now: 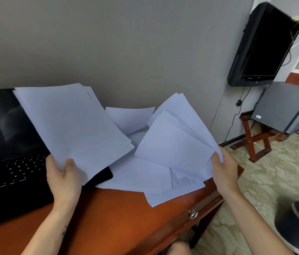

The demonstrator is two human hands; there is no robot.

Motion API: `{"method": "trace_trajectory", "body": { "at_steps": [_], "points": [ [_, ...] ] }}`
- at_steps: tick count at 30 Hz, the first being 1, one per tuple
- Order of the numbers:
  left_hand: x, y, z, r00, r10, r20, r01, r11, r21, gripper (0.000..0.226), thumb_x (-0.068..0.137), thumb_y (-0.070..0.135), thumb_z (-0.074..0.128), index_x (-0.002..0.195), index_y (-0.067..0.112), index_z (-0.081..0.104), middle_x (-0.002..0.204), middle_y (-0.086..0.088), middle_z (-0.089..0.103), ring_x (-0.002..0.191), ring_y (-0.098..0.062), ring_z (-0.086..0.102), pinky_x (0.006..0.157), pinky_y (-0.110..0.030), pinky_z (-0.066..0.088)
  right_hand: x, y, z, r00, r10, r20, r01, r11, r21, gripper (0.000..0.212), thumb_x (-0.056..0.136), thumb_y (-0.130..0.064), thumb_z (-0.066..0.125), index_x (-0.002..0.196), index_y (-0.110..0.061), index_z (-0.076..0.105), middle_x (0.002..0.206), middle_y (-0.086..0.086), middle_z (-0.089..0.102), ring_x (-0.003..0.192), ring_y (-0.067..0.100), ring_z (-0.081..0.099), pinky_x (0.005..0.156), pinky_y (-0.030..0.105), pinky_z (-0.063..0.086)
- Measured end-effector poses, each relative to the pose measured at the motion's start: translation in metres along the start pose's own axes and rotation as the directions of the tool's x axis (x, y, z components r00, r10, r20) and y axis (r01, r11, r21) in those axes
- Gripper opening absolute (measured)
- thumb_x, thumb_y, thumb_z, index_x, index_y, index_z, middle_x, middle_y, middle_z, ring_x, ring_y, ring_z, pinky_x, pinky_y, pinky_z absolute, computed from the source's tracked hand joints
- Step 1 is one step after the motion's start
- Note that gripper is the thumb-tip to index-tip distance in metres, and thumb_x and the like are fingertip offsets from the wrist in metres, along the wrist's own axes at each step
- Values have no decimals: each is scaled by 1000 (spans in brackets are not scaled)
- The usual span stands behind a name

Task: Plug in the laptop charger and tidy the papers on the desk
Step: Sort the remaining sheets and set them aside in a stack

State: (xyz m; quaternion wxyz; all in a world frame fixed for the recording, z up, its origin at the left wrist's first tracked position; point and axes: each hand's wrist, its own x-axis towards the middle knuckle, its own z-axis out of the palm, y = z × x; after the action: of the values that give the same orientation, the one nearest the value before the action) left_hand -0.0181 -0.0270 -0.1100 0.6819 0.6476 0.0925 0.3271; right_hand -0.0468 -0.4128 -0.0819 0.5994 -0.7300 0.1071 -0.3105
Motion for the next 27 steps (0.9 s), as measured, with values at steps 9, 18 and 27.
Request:
{"method": "trace_trajectory", "body": {
  "at_steps": [9, 18, 27],
  "points": [
    [-2, 0, 3, 1000, -10, 22, 11, 999, -43, 34, 105, 4, 49, 133, 23, 52, 120, 16, 63, 105, 11, 61, 89, -14, 45, -5, -20, 9, 998, -18, 64, 17, 1000, 20, 33, 106, -11, 46, 114, -35, 67, 102, -23, 73, 97, -4, 68, 79, 17, 53],
    [-3, -8, 6, 998, -35, 57, 37, 999, -28, 37, 104, 3, 48, 136, 21, 54, 126, 11, 65, 114, 0, 62, 96, -22, 46, -48, 1, 65, 976, 1, 216, -2, 1000, 7, 36, 106, -16, 50, 139, -25, 59, 133, -18, 62, 126, -4, 54, 106, 17, 43],
    [9, 2, -6, 999, -44, 4, 44, 995, -87, 40, 101, -3, 45, 125, 25, 60, 117, 13, 69, 102, 7, 67, 81, -10, 51, -52, -11, 70, 961, 92, 259, -141, 973, 180, 32, 106, -9, 48, 127, -23, 68, 122, -6, 72, 117, 15, 65, 103, 39, 50]
  ]
}}
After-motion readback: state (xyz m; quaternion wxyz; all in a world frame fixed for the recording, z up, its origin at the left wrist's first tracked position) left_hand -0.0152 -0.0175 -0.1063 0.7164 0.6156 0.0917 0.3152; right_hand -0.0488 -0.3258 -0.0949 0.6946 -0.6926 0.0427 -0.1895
